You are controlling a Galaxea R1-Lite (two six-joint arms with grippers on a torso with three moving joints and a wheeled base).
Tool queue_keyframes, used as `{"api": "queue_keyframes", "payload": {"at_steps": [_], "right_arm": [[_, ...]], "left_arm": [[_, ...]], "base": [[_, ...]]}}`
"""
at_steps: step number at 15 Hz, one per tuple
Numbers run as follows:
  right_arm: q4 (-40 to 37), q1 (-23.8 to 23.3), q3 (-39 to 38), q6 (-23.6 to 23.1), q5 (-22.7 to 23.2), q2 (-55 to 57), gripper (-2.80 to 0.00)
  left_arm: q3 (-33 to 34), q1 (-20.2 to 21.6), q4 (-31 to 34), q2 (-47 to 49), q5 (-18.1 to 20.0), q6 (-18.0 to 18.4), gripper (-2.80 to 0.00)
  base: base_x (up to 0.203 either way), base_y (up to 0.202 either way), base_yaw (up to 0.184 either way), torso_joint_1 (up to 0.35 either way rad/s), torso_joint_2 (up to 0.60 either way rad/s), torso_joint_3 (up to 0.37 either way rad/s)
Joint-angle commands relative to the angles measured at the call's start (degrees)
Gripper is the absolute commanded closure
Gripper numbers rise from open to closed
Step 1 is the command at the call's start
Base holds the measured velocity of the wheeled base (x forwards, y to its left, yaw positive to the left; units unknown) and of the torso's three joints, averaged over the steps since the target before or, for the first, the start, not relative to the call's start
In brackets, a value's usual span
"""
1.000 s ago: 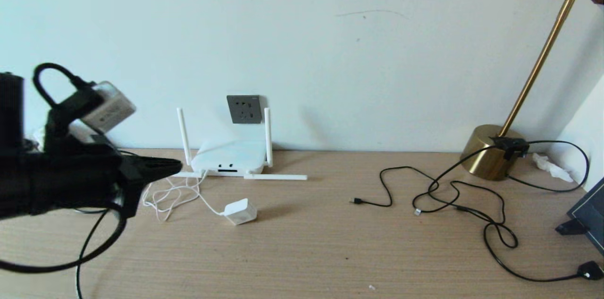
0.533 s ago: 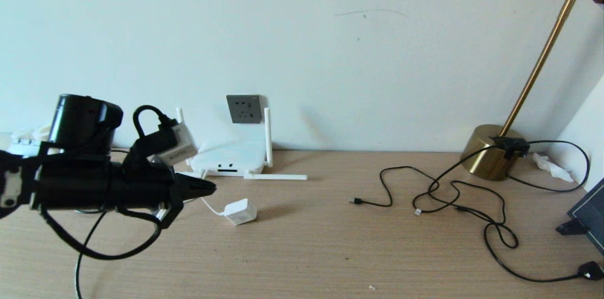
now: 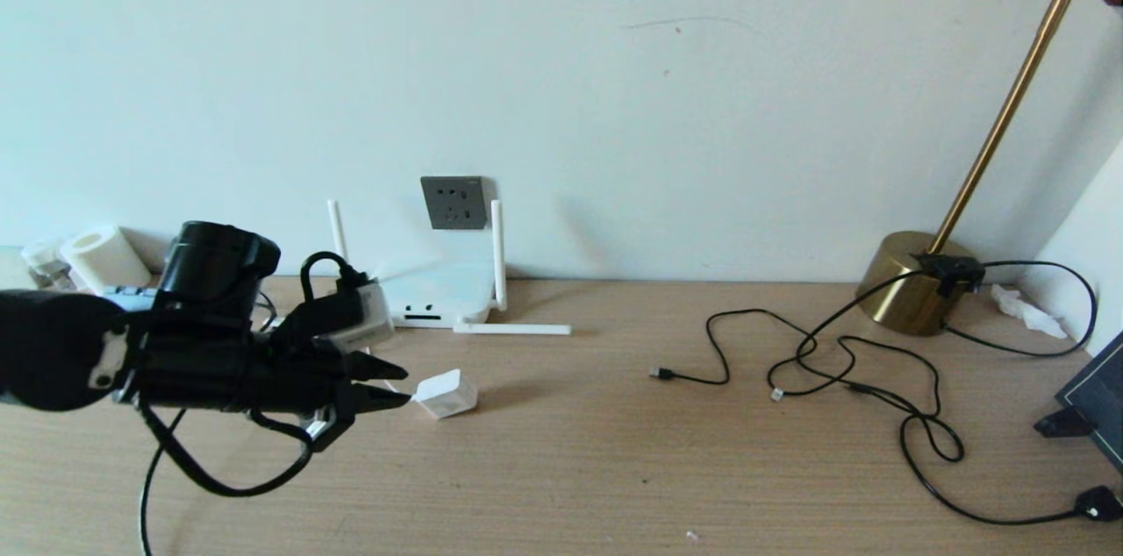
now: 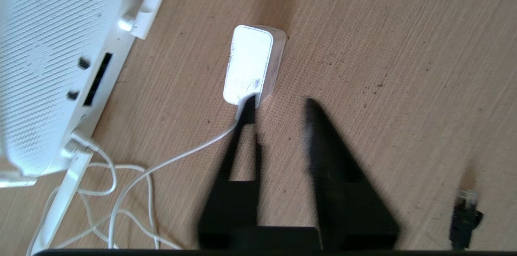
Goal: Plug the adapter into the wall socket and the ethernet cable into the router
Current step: Pick up plug
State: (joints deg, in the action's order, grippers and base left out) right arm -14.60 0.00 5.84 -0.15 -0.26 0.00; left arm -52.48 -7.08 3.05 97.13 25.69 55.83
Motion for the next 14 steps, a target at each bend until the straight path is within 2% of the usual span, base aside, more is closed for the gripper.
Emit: {"api": "queue_keyframes", "payload": {"at_steps": [1,3,4,6,8,10,14], "right_arm": [[-0.1,0.0,0.0,0.0,0.0,0.0,0.00],[-0.1,0.0,0.0,0.0,0.0,0.0,0.00],[-0.1,0.0,0.0,0.0,0.0,0.0,0.00],[-0.1,0.0,0.0,0.0,0.0,0.0,0.00],[-0.1,0.0,0.0,0.0,0.0,0.0,0.00],[-0.1,0.0,0.0,0.0,0.0,0.0,0.00],[-0.1,0.0,0.0,0.0,0.0,0.0,0.00]], "left_arm": [[-0.8,-0.2,-0.1,2.0,0.2,0.6,-2.80],[-4.2,-0.5,0.3,4.2,1.0,2.5,-2.80],[-6.2,-0.3,1.5,5.5,2.7,4.8,-2.80],[-10.7,0.2,7.8,7.7,5.8,10.0,-2.80],[-13.9,0.3,14.7,9.3,6.7,15.7,-2.80],[-16.9,0.4,20.5,10.8,6.7,19.4,-2.80],[-22.8,0.2,21.9,15.6,6.7,20.8,-2.80]], "base": [[0.000,0.000,0.000,0.000,0.00,0.000],[0.000,0.000,0.000,0.000,0.00,0.000],[0.000,0.000,0.000,0.000,0.00,0.000],[0.000,0.000,0.000,0.000,0.00,0.000],[0.000,0.000,0.000,0.000,0.00,0.000],[0.000,0.000,0.000,0.000,0.00,0.000],[0.000,0.000,0.000,0.000,0.00,0.000]]}}
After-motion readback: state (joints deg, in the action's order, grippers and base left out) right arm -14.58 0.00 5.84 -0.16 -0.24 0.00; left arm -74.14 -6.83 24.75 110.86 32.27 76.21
